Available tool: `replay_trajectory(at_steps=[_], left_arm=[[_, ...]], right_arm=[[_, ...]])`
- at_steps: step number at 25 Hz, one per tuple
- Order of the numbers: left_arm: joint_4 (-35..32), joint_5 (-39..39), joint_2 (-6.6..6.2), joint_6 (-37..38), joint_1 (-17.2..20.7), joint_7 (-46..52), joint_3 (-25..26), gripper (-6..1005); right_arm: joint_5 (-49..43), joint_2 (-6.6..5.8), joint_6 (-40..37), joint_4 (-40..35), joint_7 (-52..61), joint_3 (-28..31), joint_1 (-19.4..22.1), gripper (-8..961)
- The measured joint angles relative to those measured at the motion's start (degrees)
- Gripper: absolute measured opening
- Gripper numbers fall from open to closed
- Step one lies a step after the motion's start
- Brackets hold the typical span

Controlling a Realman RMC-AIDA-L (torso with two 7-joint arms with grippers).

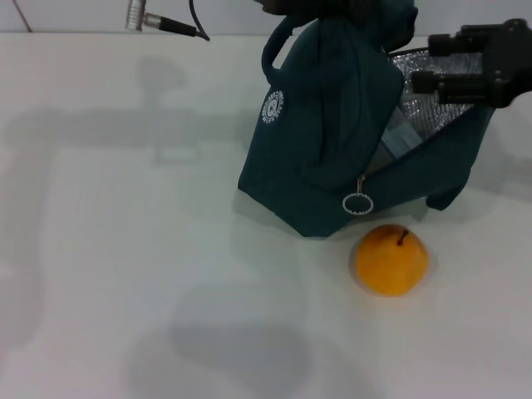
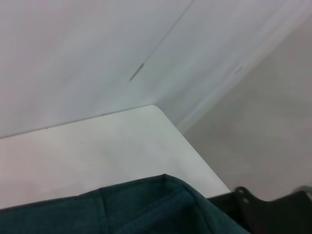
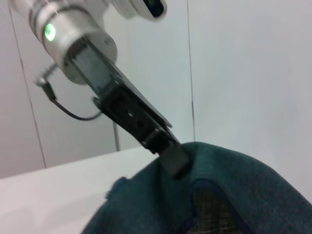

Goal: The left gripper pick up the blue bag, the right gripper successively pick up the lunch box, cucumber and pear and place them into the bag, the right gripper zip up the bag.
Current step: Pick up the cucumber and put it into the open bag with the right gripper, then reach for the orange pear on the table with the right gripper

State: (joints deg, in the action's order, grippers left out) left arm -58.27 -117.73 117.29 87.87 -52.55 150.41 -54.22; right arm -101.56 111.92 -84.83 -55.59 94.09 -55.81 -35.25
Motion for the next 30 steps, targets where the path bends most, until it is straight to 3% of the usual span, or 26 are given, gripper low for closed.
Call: replay_trajectory(at_steps=[8,13,23,30], left_arm=[[1.3,-0.2,-0.34,-2.7,0.5,-2.1,0.0,36],[1.6,-0.2,-0.4,-4.2,1.2,-3.8,0.0,36],[2.1,-0.2,-0.57,-5.5,1.4,-4.8,0.0,35],[2.2,0.0,-0.37,-5.7,1.4,-5.3,0.0,36]], right_arm=[[0.5,-0.01,-16.8,0.5,-6.8,10.6,3.5,631],[-0.4,0.11,-23.7,3.1,-17.4,10.8,7.5,629],[-7.5,2.43,-20.9,5.5,-21.4,10.2,9.2,624],[-8.2,3.03,-13.1,6.8,-21.3,2.9,7.6,621]])
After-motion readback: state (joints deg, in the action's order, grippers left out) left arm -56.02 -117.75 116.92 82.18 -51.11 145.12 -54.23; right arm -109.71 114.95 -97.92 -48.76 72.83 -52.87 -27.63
